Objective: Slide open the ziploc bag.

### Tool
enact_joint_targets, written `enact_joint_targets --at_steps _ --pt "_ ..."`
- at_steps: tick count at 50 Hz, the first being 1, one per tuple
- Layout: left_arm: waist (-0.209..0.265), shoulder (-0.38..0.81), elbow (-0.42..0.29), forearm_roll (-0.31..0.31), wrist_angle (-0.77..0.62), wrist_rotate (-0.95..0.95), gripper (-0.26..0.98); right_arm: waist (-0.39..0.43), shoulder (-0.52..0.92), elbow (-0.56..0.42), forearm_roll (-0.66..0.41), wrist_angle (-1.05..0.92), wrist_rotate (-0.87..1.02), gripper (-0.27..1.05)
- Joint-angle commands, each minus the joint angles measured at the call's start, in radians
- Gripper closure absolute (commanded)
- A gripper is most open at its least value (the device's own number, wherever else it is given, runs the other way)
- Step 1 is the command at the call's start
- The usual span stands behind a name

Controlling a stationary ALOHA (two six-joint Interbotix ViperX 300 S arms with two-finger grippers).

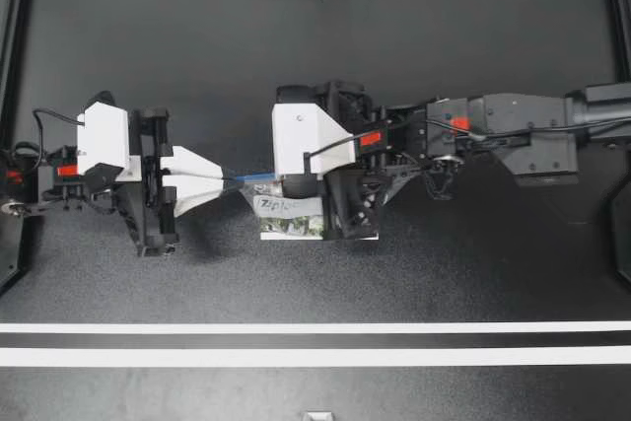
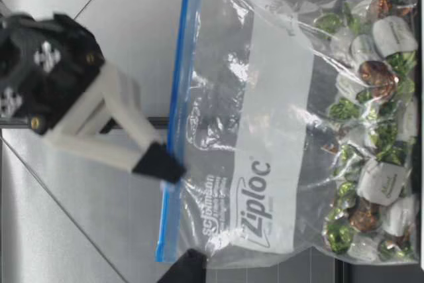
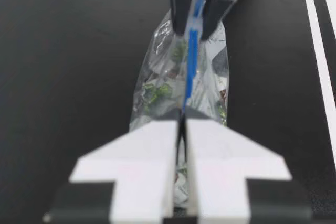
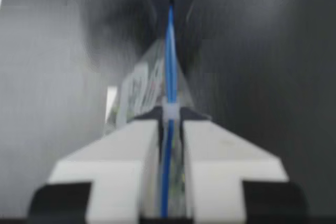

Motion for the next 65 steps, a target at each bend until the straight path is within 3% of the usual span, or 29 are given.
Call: enact_joint_targets --at_steps 1,20,47,65 --pt "0.002 -0.005 -0.006 -0.003 -0.005 0.002 0.87 0.000 -0.057 -0.025 -0.002 0.071 -0.018 0.84" --pt "0.002 -0.006 0.009 -0.003 -0.005 0.002 0.87 0.000 -0.097 0.000 -0.002 0.256 -0.038 0.84" --pt "0.002 -0.006 0.012 -0.003 -0.005 0.002 0.87 -0.034 -0.247 0.170 -0.003 0.291 -0.031 0.84" --pt "0.006 -0.015 0.014 -0.006 -0.005 0.002 0.87 -0.034 -0.268 0.219 -0.003 0.275 -0.032 0.84"
